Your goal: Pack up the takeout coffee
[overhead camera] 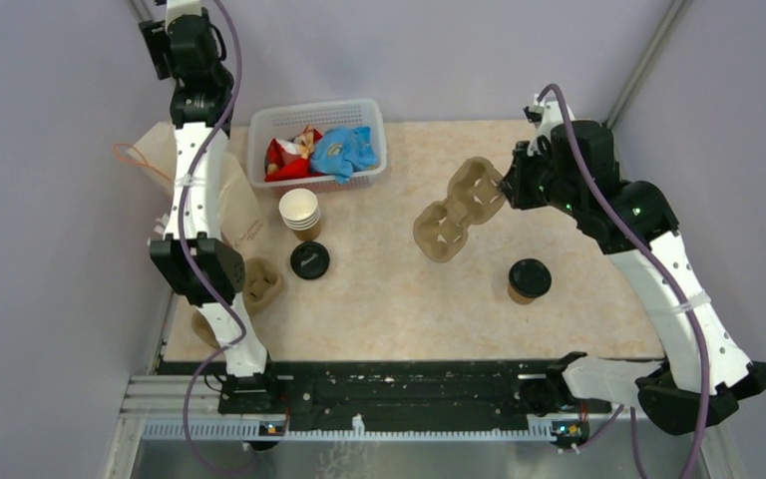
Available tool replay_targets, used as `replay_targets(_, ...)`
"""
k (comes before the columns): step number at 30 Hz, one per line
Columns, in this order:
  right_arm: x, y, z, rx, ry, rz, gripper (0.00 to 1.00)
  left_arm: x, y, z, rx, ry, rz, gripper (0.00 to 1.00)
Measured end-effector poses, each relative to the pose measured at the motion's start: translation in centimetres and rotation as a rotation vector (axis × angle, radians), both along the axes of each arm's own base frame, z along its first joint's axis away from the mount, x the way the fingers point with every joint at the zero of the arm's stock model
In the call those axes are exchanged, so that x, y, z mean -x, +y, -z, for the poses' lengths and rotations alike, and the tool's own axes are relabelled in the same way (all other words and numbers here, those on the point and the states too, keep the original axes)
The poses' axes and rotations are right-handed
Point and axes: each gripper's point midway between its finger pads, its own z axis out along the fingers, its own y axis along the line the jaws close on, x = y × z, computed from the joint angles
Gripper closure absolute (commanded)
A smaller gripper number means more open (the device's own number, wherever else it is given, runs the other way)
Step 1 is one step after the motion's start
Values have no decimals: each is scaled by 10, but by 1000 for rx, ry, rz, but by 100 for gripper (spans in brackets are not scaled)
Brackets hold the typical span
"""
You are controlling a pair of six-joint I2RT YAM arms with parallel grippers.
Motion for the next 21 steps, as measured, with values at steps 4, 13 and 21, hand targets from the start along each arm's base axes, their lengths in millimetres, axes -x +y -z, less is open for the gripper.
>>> replay_targets(4,-4,4,1,-4,14,-7,100,18,-3,9,79,12,-35,1)
replay_targets(13,5,11,5,-77,28,-24,100,44,1,75,281,182,-89,3)
replay_targets(21,14,6,17,-106,56,-6,100,51,11,102,357,246,-103,39)
